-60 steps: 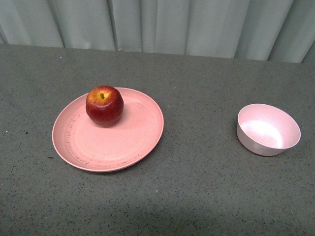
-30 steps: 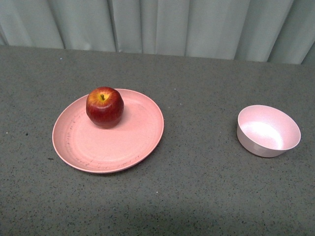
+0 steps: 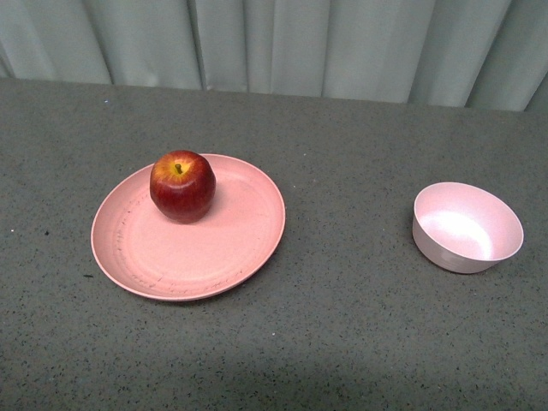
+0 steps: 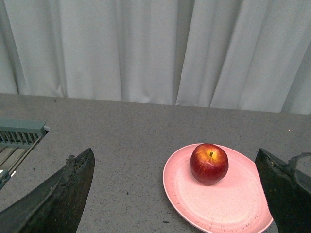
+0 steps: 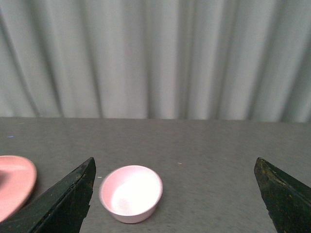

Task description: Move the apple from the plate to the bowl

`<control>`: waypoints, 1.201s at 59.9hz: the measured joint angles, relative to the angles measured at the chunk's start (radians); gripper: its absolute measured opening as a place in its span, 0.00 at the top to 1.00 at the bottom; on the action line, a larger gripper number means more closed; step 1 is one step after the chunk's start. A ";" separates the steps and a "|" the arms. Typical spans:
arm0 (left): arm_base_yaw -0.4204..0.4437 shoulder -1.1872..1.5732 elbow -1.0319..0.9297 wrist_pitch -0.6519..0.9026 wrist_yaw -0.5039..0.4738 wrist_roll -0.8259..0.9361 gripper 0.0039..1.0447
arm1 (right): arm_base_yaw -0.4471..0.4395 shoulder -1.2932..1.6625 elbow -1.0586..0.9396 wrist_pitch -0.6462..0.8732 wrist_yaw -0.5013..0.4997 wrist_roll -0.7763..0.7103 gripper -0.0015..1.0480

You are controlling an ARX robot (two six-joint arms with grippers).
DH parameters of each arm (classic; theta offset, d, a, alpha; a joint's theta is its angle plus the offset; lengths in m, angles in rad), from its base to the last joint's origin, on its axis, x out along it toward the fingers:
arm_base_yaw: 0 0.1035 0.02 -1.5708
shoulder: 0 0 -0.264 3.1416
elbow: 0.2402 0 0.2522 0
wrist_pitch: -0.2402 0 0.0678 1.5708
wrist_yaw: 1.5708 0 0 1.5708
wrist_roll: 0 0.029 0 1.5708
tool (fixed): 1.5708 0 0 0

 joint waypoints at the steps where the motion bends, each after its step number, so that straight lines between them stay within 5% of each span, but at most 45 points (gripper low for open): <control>1: 0.000 0.000 0.000 0.000 0.000 0.000 0.06 | 0.024 0.028 0.013 -0.021 0.076 0.000 0.09; 7: 0.000 0.000 0.000 0.000 -0.002 0.000 0.06 | 0.025 0.234 0.061 0.060 0.217 -0.018 0.09; 15: 0.000 0.000 0.000 0.000 0.000 0.000 0.06 | -0.037 0.706 0.215 0.312 0.024 -0.061 0.09; 20: 0.000 0.000 0.000 0.000 -0.001 0.000 0.06 | -0.027 0.993 0.340 0.345 -0.079 -0.105 0.09; 42: 0.000 0.000 0.000 0.000 0.000 0.000 0.06 | 0.082 1.804 0.789 0.131 -0.274 -0.278 0.09; 63: 0.000 0.000 0.000 0.000 0.000 0.000 0.06 | 0.149 2.010 0.929 0.037 -0.185 -0.364 0.10; 72: 0.000 0.000 0.000 0.000 0.000 0.000 0.06 | 0.154 2.071 0.971 0.003 -0.162 -0.397 0.29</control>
